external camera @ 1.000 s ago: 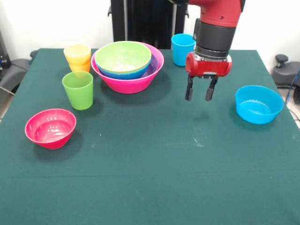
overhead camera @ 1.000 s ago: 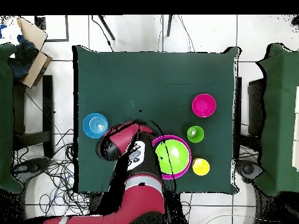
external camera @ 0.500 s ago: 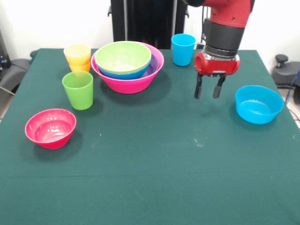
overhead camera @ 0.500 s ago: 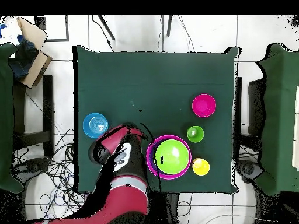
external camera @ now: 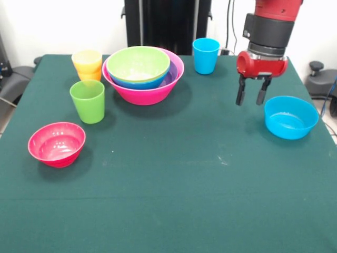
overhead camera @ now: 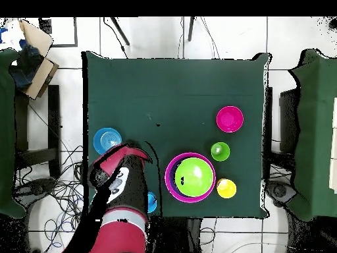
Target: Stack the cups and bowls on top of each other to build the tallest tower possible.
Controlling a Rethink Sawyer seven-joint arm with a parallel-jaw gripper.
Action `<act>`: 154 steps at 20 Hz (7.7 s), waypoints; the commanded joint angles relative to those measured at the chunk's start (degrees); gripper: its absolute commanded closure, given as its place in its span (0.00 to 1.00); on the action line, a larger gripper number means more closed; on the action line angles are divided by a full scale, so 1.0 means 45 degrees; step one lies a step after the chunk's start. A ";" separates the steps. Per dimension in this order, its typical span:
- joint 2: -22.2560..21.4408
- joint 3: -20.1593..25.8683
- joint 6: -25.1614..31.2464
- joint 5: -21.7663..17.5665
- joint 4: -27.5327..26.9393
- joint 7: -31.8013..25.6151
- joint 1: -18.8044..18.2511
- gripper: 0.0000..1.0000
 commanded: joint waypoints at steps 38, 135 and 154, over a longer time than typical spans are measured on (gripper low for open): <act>-0.0409 0.0082 0.2081 0.3108 -0.0770 0.1823 0.0832 0.00; 0.0724 -0.0794 -0.0267 0.2709 -0.1537 0.0489 0.0618 0.00; 0.3101 -0.0922 -0.1254 0.2760 -0.3104 0.0315 0.0784 1.00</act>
